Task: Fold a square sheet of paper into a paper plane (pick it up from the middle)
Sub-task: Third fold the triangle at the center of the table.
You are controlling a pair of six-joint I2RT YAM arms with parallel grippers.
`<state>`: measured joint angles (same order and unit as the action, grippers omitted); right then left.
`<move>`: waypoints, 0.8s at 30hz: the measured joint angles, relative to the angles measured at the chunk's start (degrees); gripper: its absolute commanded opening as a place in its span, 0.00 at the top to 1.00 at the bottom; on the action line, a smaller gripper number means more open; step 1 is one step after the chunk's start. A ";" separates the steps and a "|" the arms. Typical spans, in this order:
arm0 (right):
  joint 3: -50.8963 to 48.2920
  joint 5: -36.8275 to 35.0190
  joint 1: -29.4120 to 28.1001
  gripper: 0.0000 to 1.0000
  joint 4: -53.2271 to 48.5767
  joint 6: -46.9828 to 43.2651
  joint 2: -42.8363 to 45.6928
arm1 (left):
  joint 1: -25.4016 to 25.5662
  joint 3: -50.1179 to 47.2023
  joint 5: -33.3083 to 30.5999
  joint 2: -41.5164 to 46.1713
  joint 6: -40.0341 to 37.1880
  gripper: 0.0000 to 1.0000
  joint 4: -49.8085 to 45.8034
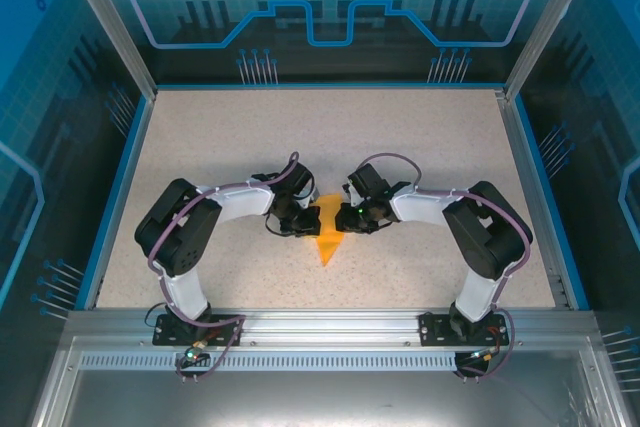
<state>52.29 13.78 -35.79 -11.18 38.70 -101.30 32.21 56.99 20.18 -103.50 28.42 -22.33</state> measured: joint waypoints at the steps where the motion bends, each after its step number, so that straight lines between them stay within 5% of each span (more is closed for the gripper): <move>1: 0.00 0.00 0.09 0.84 0.00 -0.22 -0.04 | 0.00 0.15 -0.02 -0.07 0.07 0.96 -0.11; 24: 0.35 0.17 0.22 0.82 -0.37 -3.74 -0.35 | 0.11 3.04 -2.38 -1.57 -0.11 0.96 -2.64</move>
<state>52.64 13.96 -35.57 -11.55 34.96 -101.65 32.32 60.03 17.80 -105.08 28.32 -24.97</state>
